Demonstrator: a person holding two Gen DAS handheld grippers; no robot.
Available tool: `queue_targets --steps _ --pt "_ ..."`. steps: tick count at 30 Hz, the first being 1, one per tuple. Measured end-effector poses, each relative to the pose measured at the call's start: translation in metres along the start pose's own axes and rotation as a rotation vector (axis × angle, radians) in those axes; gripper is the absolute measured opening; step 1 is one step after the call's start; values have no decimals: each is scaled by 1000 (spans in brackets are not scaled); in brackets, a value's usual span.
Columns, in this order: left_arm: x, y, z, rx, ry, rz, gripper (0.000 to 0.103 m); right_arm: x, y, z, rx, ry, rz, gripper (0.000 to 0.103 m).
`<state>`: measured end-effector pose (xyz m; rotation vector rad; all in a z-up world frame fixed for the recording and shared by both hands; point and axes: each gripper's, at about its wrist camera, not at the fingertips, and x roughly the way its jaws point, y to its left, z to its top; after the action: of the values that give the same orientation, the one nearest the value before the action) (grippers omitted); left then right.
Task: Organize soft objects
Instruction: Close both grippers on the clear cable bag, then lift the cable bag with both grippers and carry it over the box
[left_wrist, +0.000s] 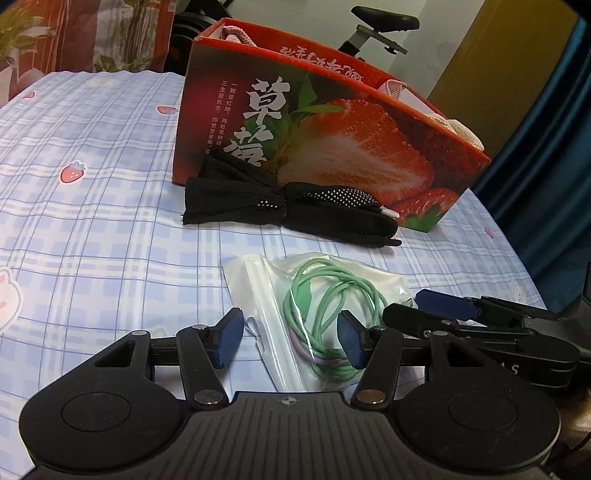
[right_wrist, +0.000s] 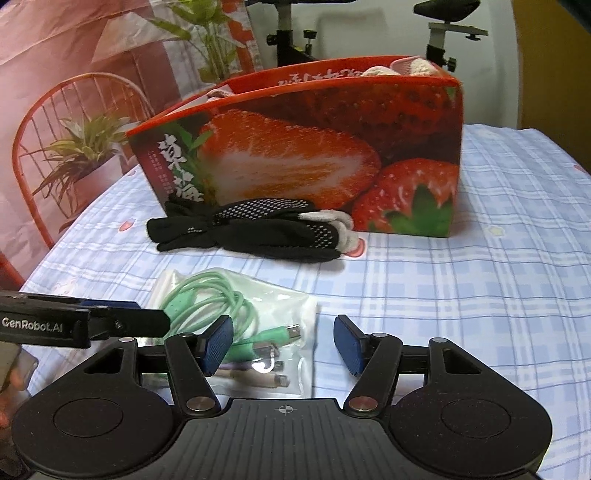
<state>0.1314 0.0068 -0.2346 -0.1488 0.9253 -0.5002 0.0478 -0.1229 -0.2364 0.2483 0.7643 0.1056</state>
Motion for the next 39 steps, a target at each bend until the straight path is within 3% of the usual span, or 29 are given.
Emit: queue_targets --steps 9,13,19,22,28,39 --pt "2 2 0 -32 14 -50 55 4 7 2 -15 20 43 57" --pt "3 7 0 -63 26 -67 43 4 4 2 12 21 72 56" --pt "0 0 0 -36 26 -66 43 6 2 3 61 25 117 56" --pt "-1 0 0 -36 18 -70 43 5 1 4 69 24 120 45" --pt "-3 6 0 -79 13 -93 42 4 0 4 74 22 122 38" --pt "-16 3 9 -83 -34 -122 42 -8 -1 11 76 -14 124 38"
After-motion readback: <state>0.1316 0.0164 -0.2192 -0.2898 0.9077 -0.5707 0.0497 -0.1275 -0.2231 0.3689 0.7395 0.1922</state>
